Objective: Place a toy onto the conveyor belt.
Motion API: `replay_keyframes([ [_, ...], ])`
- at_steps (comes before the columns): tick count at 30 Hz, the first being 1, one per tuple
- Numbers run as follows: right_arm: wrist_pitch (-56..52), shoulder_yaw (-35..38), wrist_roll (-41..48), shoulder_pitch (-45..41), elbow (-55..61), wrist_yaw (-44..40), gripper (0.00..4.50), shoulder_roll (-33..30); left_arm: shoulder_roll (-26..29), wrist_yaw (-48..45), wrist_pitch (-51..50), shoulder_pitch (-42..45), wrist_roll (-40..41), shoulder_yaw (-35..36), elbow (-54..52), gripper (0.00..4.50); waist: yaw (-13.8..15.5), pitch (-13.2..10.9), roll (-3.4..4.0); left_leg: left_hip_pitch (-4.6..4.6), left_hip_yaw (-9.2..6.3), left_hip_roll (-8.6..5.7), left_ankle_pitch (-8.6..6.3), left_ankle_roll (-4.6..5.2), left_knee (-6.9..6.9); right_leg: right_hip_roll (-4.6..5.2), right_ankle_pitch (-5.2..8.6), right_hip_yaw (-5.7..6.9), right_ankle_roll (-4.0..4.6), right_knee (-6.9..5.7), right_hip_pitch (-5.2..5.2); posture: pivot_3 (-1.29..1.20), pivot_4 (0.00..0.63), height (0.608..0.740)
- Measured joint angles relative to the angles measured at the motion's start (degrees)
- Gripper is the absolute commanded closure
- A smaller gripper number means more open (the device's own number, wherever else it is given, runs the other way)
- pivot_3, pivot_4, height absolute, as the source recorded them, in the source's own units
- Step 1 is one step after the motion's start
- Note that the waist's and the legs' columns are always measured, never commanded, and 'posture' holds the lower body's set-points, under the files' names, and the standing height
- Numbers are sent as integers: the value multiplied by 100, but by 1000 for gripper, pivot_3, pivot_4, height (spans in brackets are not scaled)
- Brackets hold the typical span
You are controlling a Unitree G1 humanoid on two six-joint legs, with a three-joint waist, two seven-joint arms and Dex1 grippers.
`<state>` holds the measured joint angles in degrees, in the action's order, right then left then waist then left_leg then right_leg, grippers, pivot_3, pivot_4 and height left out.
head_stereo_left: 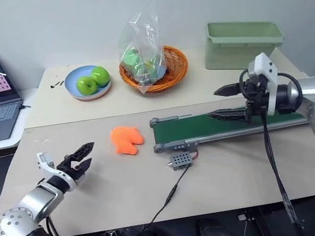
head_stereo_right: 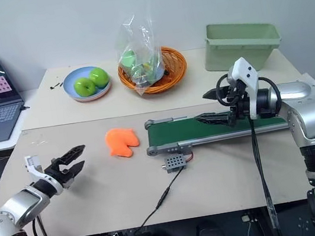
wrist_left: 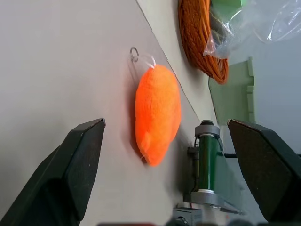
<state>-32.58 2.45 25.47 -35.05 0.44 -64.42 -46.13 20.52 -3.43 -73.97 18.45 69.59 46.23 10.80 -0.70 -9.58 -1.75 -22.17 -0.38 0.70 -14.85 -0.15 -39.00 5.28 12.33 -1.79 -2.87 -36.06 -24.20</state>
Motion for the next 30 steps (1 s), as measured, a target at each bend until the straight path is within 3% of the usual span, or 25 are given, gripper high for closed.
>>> replay_keyframes([
  [6, -8, 30, 2, 47, 52, 43, 0, -112, -93, -9, 36, 138, -34, -293, 676, 48, -11, 0, 0, 4, 2, -1, 0, -1, 0, -2, 0, 0, 1, -2, 1, 0, 150, 740],
  [20, -211, 239, 70, 389, 565, 265, 0, -313, 124, -1011, 1051, 1780, -1405, -1243, 3003, 48, 23, 0, 0, 2, 3, -6, 1, -1, 0, 0, 0, 1, 0, 1, 6, 0, 150, 740],
  [28, -302, 316, 136, 495, 698, 361, 0, -318, 119, -1642, 1347, 2193, -2018, -1568, 3598, 48, 73, 2, 3, 6, 2, -10, 3, -4, 0, 3, -1, 1, -2, -1, 12, 0, 150, 740],
  [30, -303, 315, 176, 495, 701, 375, 0, -317, 104, -1787, 1478, 2330, -2205, -1638, 3807, 608, 129, 3, 5, 8, 2, -13, 4, -5, -1, 6, -2, 2, -5, 0, 16, 0, 150, 740],
])
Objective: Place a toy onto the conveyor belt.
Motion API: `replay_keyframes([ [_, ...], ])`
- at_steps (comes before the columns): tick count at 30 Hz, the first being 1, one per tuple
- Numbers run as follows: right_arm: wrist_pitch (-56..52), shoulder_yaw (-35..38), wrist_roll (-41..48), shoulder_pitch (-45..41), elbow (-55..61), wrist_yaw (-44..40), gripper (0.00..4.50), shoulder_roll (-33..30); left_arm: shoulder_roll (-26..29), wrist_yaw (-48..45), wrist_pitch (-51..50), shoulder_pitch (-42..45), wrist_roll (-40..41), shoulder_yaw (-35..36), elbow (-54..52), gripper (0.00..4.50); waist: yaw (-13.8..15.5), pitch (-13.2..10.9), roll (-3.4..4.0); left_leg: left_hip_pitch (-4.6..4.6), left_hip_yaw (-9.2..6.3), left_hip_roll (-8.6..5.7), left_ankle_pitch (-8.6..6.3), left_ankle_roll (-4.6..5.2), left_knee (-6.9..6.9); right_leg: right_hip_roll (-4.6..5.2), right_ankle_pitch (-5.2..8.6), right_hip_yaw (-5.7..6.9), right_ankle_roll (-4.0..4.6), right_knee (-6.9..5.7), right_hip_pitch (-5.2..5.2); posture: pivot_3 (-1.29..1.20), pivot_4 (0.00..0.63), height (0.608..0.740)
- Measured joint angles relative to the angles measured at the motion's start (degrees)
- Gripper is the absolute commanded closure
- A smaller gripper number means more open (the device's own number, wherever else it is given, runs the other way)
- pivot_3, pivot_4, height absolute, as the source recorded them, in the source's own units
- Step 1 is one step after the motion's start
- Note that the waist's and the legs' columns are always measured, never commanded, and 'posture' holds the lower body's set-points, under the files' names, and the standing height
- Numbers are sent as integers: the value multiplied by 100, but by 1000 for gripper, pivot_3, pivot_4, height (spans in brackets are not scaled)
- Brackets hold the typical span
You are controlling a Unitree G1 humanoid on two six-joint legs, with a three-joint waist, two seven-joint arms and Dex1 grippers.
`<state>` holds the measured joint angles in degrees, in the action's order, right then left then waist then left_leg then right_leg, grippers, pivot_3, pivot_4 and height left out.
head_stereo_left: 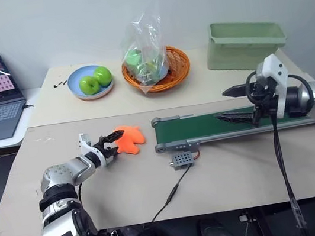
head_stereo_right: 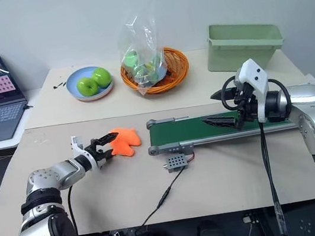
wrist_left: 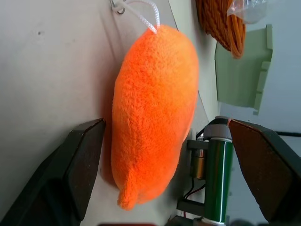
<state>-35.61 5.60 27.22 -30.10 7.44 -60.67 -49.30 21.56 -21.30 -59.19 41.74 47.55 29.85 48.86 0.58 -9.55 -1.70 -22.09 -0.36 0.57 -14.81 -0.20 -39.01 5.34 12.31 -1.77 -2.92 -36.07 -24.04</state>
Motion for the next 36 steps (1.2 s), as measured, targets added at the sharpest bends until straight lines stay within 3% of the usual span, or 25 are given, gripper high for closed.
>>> replay_keyframes([
  [11, 0, -2, 12, -14, 12, 7, 0, 1, -129, -457, 226, 56, -468, -185, 262, 4384, -30, 0, -1, -18, -2, 0, 1, -1, 0, 2, -1, 2, -2, 8, -15, 0, 150, 740],
  [19, 2, -10, 5, -16, 26, 5, 0, 1, -313, -774, 341, -571, -473, -294, -883, 4384, -87, -1, -1, -20, -2, 3, 0, -1, 1, 2, -1, 1, -3, 8, -18, 0, 150, 740],
  [24, 4, -34, -1, -39, -13, -4, 0, 2, -323, -1013, 1792, -1154, -1136, -944, -3107, 4384, -89, -6, -9, -27, -2, 8, 1, -4, 2, 1, -5, 0, 1, 10, -24, 0, 150, 740],
  [27, 7, -35, -4, -45, -20, -8, 0, 2, -9, -855, 3468, -1176, -2566, -1983, -4325, 4384, -43, -6, -9, -22, 2, 7, 1, -4, 4, 0, -8, -2, 3, 20, -17, 0, 150, 740],
  [30, 9, -48, -8, -71, -45, -14, 0, 3, 412, -931, 4442, -1113, -3720, -2994, -4899, 4384, -14, -4, -5, -23, 7, 4, 0, -3, 7, 0, -10, -4, -1, 31, -14, 0, 150, 740],
  [36, 40, -80, -35, -135, -152, -26, 0, 12, 1343, -628, 7000, -1001, -6613, -4870, -4742, 4384, -28, -4, -6, -22, 15, 10, -1, 1, 10, -7, -11, -11, -2, 31, -20, 0, 150, 740],
])
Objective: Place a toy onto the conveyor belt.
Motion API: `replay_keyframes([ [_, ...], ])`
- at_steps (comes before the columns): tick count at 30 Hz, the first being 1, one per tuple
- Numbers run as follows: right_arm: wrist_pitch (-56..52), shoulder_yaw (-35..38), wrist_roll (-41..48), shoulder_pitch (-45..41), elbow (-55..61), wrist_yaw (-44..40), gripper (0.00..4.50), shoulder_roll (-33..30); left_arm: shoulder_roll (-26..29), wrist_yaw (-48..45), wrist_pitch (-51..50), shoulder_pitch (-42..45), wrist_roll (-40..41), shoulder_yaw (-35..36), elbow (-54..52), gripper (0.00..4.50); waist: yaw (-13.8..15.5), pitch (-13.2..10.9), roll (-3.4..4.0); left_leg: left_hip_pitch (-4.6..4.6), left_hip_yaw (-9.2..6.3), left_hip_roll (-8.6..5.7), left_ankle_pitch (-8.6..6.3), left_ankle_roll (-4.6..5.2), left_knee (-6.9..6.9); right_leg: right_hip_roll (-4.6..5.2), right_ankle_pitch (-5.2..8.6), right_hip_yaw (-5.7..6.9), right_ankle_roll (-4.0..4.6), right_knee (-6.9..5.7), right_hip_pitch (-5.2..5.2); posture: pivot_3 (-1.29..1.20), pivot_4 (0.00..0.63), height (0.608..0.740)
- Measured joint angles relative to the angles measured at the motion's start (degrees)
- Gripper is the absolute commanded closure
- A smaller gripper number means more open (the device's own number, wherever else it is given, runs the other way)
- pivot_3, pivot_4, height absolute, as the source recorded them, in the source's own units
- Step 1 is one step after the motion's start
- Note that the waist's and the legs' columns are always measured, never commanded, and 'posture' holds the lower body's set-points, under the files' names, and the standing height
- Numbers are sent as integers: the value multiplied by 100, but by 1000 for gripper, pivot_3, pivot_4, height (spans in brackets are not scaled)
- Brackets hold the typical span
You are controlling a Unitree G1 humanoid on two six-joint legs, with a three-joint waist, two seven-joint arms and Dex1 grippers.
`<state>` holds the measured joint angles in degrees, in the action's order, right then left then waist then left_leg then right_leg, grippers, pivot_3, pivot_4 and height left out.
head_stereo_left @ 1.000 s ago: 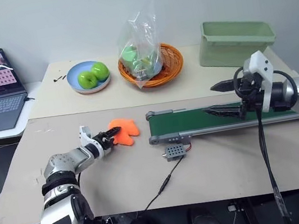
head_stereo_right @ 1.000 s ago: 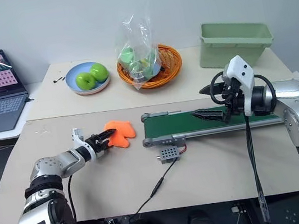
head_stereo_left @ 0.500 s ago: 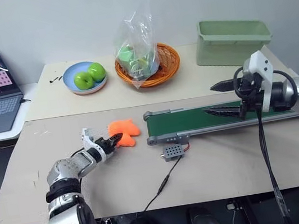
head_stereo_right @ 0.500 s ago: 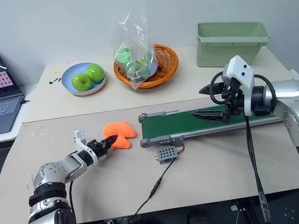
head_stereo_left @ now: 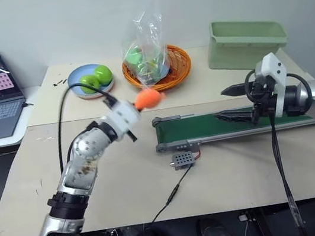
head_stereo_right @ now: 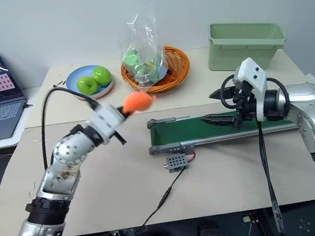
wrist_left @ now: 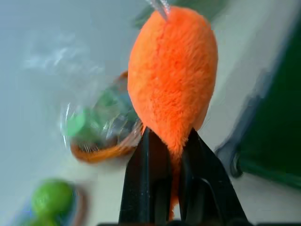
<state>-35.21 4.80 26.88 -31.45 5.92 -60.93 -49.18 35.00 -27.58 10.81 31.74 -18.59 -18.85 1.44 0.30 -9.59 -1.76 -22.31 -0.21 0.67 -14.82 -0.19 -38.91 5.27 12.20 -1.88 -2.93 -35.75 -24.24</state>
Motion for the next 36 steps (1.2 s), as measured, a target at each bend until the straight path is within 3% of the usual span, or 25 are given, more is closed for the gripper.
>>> replay_keyframes([
  [8, 15, 18, -24, 32, -3, 37, 0, 10, 157, 800, 2097, 787, -1652, -503, 870, 4384, 32, 0, 0, -3, 3, 1, -2, 4, -4, 1, 0, 1, -3, -2, 1, 0, 150, 740],
  [18, -4, 226, 123, 253, 222, 255, 0, 11, -674, 1120, 2709, 1636, -2230, -1069, 2606, 4384, 22, 0, 0, -8, 4, 0, -3, 8, -9, 0, -2, 1, -7, -3, -2, 0, 150, 740],
  [26, -77, 340, 169, 385, 385, 407, 0, 9, -871, 1691, 3082, 1904, -2929, -1534, 3498, 4384, 9, 0, -1, -6, 4, 0, -4, 8, -9, -1, -2, 1, -8, -6, -2, 0, 150, 740],
  [36, -145, 454, 256, 479, 431, 474, 0, -5, -856, 1542, 3302, 2012, -2700, -1532, 3880, 927, 4, 0, 0, -2, 5, 1, -4, 8, -11, 0, -2, 1, -8, -9, 1, 0, 150, 740],
])
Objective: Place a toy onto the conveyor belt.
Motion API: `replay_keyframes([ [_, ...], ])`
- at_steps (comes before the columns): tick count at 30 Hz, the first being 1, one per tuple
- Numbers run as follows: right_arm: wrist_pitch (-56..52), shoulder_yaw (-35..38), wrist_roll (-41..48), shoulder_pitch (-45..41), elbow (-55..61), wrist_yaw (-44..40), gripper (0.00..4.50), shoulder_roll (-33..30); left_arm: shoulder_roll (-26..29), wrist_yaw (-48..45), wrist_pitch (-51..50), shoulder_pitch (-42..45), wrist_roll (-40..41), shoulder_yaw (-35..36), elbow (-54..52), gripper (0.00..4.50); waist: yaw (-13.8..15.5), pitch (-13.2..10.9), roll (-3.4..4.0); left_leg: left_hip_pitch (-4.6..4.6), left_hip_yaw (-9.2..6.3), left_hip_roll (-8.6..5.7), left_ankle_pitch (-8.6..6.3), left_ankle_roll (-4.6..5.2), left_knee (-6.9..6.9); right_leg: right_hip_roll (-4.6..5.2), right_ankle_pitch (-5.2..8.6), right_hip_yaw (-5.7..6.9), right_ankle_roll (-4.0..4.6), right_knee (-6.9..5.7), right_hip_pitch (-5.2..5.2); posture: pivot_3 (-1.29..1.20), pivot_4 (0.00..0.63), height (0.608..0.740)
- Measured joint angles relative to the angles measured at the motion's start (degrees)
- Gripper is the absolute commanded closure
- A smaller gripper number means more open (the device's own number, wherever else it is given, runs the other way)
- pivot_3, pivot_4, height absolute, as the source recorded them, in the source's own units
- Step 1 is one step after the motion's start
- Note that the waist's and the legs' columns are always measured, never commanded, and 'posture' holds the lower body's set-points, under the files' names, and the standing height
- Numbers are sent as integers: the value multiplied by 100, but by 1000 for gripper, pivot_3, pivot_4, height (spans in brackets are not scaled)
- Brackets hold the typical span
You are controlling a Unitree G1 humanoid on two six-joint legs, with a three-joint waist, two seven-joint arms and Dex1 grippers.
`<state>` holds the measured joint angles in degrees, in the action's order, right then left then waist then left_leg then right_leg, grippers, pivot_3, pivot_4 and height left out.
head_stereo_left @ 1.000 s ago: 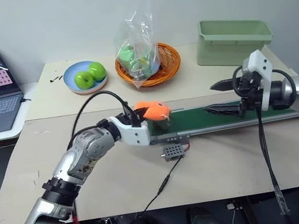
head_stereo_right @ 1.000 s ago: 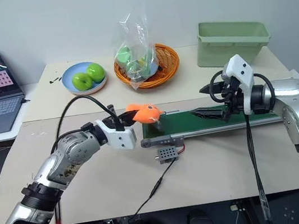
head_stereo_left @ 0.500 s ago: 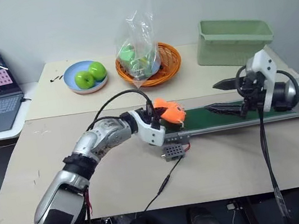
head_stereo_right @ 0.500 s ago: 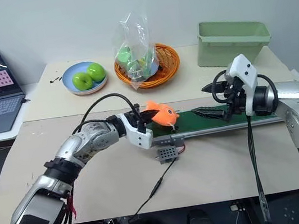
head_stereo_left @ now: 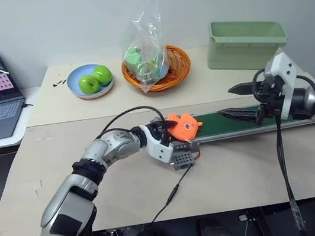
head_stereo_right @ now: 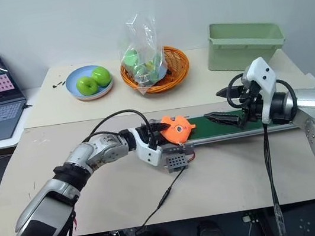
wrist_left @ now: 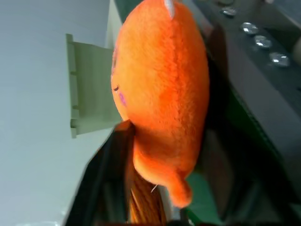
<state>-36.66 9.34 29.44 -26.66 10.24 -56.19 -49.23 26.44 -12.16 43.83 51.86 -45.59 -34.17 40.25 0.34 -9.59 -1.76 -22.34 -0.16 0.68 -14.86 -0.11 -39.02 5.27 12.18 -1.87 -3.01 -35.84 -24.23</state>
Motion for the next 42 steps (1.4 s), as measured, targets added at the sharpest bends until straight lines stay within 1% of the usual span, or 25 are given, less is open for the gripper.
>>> replay_keyframes([
  [1, 0, 0, 0, 0, -1, -1, 0, -10, 7, -238, -26, -14, 239, 74, -48, 529, -11, 0, 0, 0, 0, 1, 0, 0, 0, 0, 0, 0, 0, -1, -1, 0, 150, 740],
  [2, 0, 0, -1, -2, -2, -2, 0, -31, 38, -575, -67, -42, 540, 165, -161, 253, -22, 0, 0, 0, 0, 1, 0, 0, 0, 0, 0, 0, 0, -1, -2, 0, 150, 740],
  [3, 0, 0, -1, -2, -5, -3, 0, -51, 82, -869, -137, -87, 792, 218, -305, 96, -33, 0, 0, 0, 0, 2, 0, 0, 1, 0, 0, 0, 0, -1, -2, 0, 150, 740],
  [6, 0, 0, 0, -4, -11, -9, 0, -85, 230, -1801, -532, -345, 1579, 423, -838, 96, -64, 0, 0, -2, 0, 2, 0, 0, 1, 0, 0, -1, 0, -4, -4, 0, 150, 740],
  [7, 0, -1, 2, -8, -13, -12, 0, -87, 290, -2376, -1048, -585, 2184, 614, -1235, 96, -85, 0, 1, -2, 0, 3, 0, 0, 0, 0, 0, -1, 0, -9, -4, 0, 150, 740],
  [9, 0, 0, 0, -9, -24, -25, 0, -103, 393, -3219, -2062, -961, 3138, 938, -1895, 96, -115, 0, 1, -3, -1, 5, 0, 0, -1, -2, 0, -1, 0, -14, -5, 0, 150, 740],
  [11, 0, 1, -4, -11, -32, -50, 0, -116, 535, -3783, -2883, -1162, 3749, 1162, -2399, 96, -120, 0, 1, -2, -1, 6, 0, 0, -2, -3, 0, -1, 0, -9, -6, 0, 150, 740],
  [13, 14, -53, -73, -23, -61, -115, 0, -206, 732, -4281, -3930, -1274, 4459, 1518, -3009, 96, -119, 0, 1, 0, -2, 6, 0, 0, -5, -4, 1, -1, -1, -11, -5, 0, 150, 740],
  [15, 36, -93, -141, -31, -91, -150, 0, -269, 903, -4576, -4891, -1381, 5194, 1955, -3500, 96, -124, 0, 1, 1, -2, 7, 0, 1, -5, -5, 2, -2, -3, -9, -3, 0, 150, 740],
  [16, 48, -132, -162, -55, -119, -195, 0, -276, 978, -4662, -5629, -1418, 5694, 2269, -3805, 96, -132, 0, 1, 1, -2, 8, 0, 1, -5, -5, 3, -2, -3, -10, -4, 0, 150, 740],
  [17, 55, -165, -171, -83, -136, -234, 0, -277, 1044, -4699, -6097, -1438, 5995, 2480, -4020, 96, -135, 0, 1, 1, -2, 7, 0, 1, -5, -5, 3, -2, -4, -9, -4, 0, 150, 740],
  [21, 115, -210, -161, -305, -229, -366, 0, -294, 1279, -4658, -7506, -1582, 6969, 3202, -4728, 96, -137, -1, 1, 2, -2, 7, 0, 1, -5, -5, 3, -2, -4, -9, -4, 0, 150, 740],
  [24, 158, -178, -126, -517, -378, -427, 0, -293, 1471, -4512, -8080, -1709, 7308, 3615, -4955, 96, -138, -1, 1, 7, -2, 8, -1, 1, -5, -6, 3, -3, -4, -9, -2, 0, 150, 740],
  [27, 178, -197, -109, -642, -521, -552, 0, -253, 1527, -4356, -8318, -2070, 7439, 3734, -5310, 96, -128, -1, 1, 4, -1, 7, -1, 1, -4, -5, 3, -4, -3, -5, -2, 0, 150, 740],
  [31, 186, -267, -106, -821, -655, -704, 0, -152, 1525, -4175, -8438, -2362, 7517, 3767, -5511, 96, -112, -1, 1, 3, -1, 7, 0, 1, -5, -5, 3, -4, -3, -8, -4, 0, 150, 740],
  [36, 231, -444, -116, -959, -784, -832, 0, -44, 1524, -3758, -8590, -2383, 7598, 4120, -5556, 96, -115, -1, 1, 3, -1, 6, -1, 1, -4, -4, 3, -4, -2, -5, -3, 0, 150, 740],
  [42, 308, -576, -188, -1110, -969, -884, 0, 26, 1524, -3531, -8601, -2442, 7590, 4119, -5636, 96, -114, -1, 1, 4, -1, 6, -1, 1, -4, -4, 2, -4, -1, -6, -3, 0, 150, 740],
])
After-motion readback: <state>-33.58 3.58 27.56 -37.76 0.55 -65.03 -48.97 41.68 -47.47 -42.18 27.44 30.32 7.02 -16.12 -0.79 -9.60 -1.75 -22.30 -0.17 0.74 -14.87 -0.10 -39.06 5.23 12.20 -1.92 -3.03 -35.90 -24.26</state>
